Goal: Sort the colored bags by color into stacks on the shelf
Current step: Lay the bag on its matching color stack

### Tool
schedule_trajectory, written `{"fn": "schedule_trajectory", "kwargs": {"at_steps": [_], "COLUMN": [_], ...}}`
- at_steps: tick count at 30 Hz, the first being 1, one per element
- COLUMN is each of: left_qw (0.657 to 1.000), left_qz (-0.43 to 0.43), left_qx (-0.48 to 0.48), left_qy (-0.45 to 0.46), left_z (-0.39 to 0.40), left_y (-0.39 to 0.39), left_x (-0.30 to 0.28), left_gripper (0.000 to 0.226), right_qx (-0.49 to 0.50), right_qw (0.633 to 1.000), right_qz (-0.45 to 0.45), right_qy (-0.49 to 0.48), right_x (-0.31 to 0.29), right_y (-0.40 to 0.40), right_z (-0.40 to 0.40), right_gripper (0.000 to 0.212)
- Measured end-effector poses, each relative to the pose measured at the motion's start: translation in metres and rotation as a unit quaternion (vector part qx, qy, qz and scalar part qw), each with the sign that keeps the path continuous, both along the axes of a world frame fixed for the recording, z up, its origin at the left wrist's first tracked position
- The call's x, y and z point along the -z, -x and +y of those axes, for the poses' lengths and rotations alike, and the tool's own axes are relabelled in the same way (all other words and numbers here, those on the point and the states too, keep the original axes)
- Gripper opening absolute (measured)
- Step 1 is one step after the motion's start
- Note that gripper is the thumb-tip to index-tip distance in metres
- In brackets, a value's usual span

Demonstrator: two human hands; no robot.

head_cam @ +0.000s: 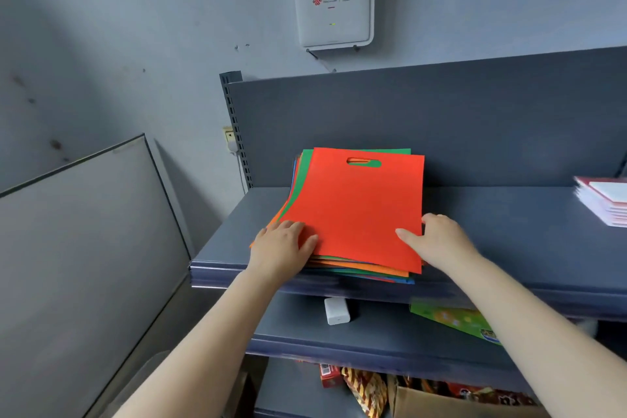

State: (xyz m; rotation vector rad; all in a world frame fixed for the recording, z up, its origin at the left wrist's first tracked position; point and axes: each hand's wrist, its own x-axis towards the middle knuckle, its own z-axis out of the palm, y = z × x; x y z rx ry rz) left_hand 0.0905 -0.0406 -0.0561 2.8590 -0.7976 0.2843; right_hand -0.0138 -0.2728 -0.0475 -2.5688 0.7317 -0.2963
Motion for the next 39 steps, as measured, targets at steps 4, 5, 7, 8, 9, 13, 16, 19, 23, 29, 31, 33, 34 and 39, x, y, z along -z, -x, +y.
{"fn": "schedule_trajectory", "kwargs": {"at_steps": [4,5,7,8,9,13,16,19,23,29,31,33,34,39], "left_qw": [0.998,0.996,0.991,0.989,0.987,0.993,0.981,0.964,0.955,0.949,0.926,0.894,0.877,0.797], "left_qz": [0.000,0.004,0.018,0.027,0.036,0.031,0.094,0.135,0.117,0.014,0.008,0.014,0.012,-0.006], "left_qx": [0.052,0.068,0.109,0.124,0.127,0.023,-0.073,-0.124,-0.153,-0.104,-0.097,-0.100,-0.107,-0.146], "left_qy": [0.037,0.050,0.070,0.080,0.092,0.111,0.150,0.191,0.225,0.298,0.364,0.437,0.468,0.586], "left_z": [-0.008,-0.009,-0.012,-0.013,-0.014,-0.009,0.003,0.012,0.021,0.031,0.037,0.045,0.050,0.078], "left_y": [-0.012,-0.014,-0.018,-0.021,-0.025,-0.046,-0.065,-0.082,-0.091,-0.075,-0.063,-0.048,-0.040,0.014], "left_x": [0.007,0.008,0.006,0.005,0.004,0.003,0.006,0.005,-0.001,-0.014,-0.017,-0.016,-0.015,-0.005], "left_gripper": [0.046,0.045,0.042,0.040,0.038,0.042,0.056,0.055,0.044,0.011,0.009,0.013,0.013,0.019], "right_qx": [0.054,0.061,0.060,0.058,0.060,0.092,0.093,0.082,0.071,0.040,0.026,0.011,0.001,-0.068], "right_qw": [0.990,0.982,0.967,0.964,0.962,0.950,0.914,0.895,0.884,0.868,0.860,0.846,0.839,0.813], "right_qz": [-0.090,-0.127,-0.186,-0.206,-0.222,-0.267,-0.310,-0.326,-0.331,-0.340,-0.344,-0.351,-0.353,-0.345], "right_qy": [-0.094,-0.126,-0.163,-0.157,-0.144,-0.133,-0.245,-0.292,-0.322,-0.358,-0.375,-0.401,-0.414,-0.464], "right_x": [0.011,0.013,0.017,0.018,0.019,0.024,0.026,0.026,0.022,0.014,0.012,0.010,0.009,0.003], "right_y": [-0.006,-0.006,-0.006,-0.006,-0.006,-0.006,-0.009,-0.014,-0.021,-0.021,-0.016,-0.009,-0.005,0.015], "right_z": [-0.018,-0.021,-0.026,-0.028,-0.032,-0.051,-0.057,-0.056,-0.047,-0.035,-0.031,-0.028,-0.025,-0.003], "right_gripper": [0.031,0.024,0.014,0.011,0.008,0.015,0.025,0.032,0.035,0.035,0.033,0.031,0.032,0.037]}}
